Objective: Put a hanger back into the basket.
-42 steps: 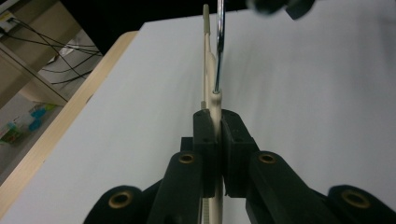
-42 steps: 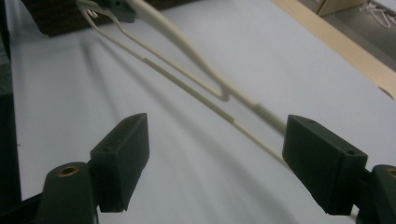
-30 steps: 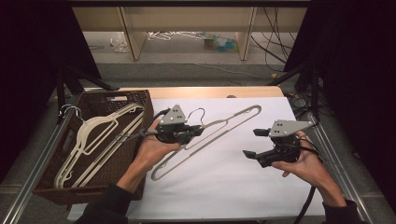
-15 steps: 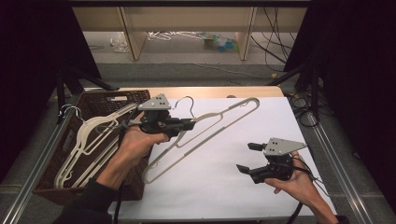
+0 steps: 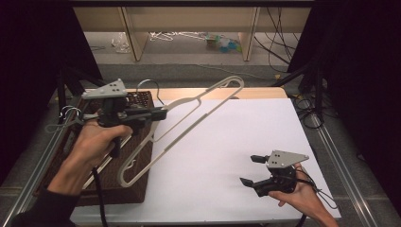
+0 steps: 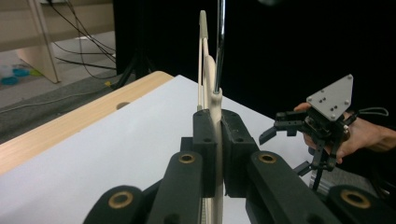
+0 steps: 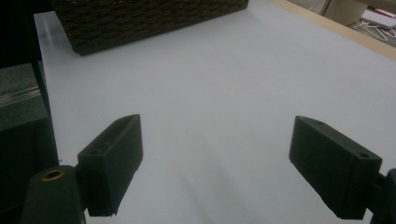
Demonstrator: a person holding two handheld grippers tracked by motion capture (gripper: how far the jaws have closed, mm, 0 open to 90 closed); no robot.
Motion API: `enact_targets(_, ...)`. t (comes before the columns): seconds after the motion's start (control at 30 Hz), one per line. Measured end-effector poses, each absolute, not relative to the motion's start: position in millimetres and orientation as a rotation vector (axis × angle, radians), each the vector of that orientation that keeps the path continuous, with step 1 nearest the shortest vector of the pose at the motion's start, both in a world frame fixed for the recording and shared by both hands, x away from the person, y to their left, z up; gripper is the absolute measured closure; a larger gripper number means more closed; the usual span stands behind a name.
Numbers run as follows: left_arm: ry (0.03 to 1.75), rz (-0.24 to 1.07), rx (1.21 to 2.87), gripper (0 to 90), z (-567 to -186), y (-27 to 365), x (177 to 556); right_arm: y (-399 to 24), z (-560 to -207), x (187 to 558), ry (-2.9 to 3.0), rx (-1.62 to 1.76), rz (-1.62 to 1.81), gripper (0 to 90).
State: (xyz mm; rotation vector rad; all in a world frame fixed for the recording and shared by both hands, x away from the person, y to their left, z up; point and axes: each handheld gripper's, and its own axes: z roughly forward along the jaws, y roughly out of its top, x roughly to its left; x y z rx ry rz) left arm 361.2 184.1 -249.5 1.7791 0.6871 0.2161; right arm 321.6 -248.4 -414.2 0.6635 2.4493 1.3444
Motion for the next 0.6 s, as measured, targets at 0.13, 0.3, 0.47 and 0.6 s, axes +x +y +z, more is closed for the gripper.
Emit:
enact_targets(0.13,0.706,0.283,1.775,85.5,-242,209,360,-251,-417,319,2.457,0.673,1.327,18.4)
enact_targets(0.3,0.728,0.361,1.775,85.5,-240,237,366,-252,-420,318,2.454,0.678,1.323,18.4)
enact_targets(0.47,0.782,0.393,1.761,85.5,-248,265,375,-254,-421,316,2.451,0.685,1.324,18.2)
enact_targets(0.6,0.814,0.439,1.778,85.5,-258,281,381,-256,-421,314,2.436,0.692,1.328,17.9)
